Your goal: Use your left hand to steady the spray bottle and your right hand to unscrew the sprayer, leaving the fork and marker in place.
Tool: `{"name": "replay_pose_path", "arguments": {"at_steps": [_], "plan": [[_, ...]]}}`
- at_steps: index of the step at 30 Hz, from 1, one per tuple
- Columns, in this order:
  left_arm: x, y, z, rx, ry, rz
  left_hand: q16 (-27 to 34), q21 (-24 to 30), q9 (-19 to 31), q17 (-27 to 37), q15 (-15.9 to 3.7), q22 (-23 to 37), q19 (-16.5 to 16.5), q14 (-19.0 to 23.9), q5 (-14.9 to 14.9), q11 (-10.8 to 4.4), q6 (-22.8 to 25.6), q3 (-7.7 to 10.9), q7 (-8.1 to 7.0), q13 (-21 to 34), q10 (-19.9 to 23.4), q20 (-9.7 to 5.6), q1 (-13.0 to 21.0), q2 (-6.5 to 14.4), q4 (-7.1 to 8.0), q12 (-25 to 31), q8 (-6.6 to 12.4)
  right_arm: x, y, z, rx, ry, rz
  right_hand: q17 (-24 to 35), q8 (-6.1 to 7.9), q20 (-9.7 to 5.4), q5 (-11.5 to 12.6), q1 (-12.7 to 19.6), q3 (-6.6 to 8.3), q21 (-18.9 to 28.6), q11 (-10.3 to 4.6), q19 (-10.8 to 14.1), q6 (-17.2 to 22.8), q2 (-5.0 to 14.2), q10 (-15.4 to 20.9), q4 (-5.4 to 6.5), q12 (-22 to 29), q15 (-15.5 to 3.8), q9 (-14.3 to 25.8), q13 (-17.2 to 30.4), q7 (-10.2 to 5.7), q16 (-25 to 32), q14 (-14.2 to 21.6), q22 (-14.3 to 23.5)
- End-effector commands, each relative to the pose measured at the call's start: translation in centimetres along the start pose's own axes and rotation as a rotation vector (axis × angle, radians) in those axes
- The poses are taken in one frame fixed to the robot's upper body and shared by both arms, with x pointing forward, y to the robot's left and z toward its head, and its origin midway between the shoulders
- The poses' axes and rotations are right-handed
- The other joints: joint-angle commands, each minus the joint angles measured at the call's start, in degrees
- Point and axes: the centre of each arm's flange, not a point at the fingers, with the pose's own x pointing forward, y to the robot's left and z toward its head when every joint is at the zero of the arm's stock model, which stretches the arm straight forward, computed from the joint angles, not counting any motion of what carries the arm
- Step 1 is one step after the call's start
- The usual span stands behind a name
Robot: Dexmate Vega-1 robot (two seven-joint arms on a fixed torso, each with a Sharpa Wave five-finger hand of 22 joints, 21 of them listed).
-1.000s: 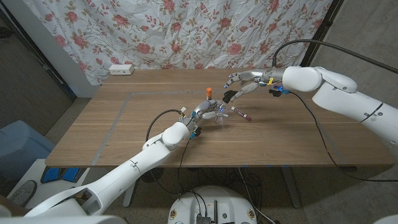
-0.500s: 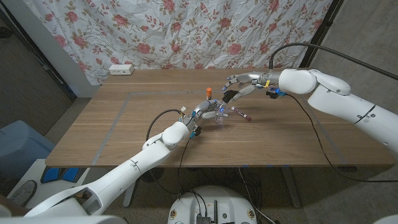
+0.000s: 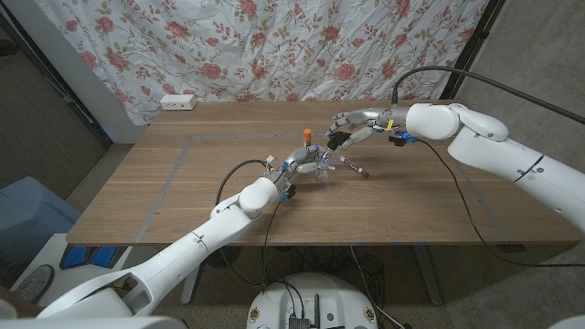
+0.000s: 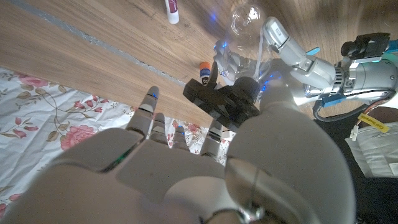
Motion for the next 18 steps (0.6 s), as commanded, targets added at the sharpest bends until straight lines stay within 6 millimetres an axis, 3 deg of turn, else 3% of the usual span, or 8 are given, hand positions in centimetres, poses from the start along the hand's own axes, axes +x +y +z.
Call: {"name": "replay_pose_path", "arguments": {"at_steps": [1,10,18], "plan": [[0.10,-0.10,0.06,-0.002,-0.002,-0.003,0.01,0.12,0.27,0.26,-5.04,0.18,0.45,0.51,0.18,-2.41,3.63,2.44,0.52,0.07,2.65,-1.49,-6.91,7.62,1.91,0.14,0.22,0.34,0.30,-0.34,0.003,0.009,-0.013,-0.01,1.32,-0.11,0.55,0.74,0.45,0.31,-0.48,0.15,1.97,0.90,0.29,-0.44,0.55,0.13,0.58,0.12,-0.07,0.48,0.11,0.26],[0.07,-0.21,0.10,-0.001,-0.003,-0.007,0.02,0.11,0.28,0.28,-4.90,0.18,0.44,0.59,0.18,-2.46,3.59,2.43,0.53,0.11,2.59,-1.50,-6.93,7.56,1.91,0.08,0.18,0.22,0.50,-0.45,0.009,0.015,-0.035,-0.28,4.10,-0.17,0.52,1.61,1.14,0.55,-1.52,1.29,6.07,1.34,2.33,-0.99,1.16,-0.40,1.73,0.01,-0.09,1.10,1.39,0.25],[-0.12,-0.27,0.07,-0.001,0.000,-0.007,0.04,0.11,0.28,0.36,-4.94,0.18,0.44,0.55,0.18,-2.34,3.62,2.42,0.49,0.15,2.68,-1.49,-6.92,7.59,1.93,0.07,0.17,0.13,0.76,-0.27,0.017,0.015,-0.049,-0.46,5.76,-0.21,0.30,2.52,1.60,0.64,-2.54,2.10,8.62,1.50,3.97,-1.33,1.52,-1.00,2.34,-0.04,-0.13,1.47,2.31,0.23]]}}
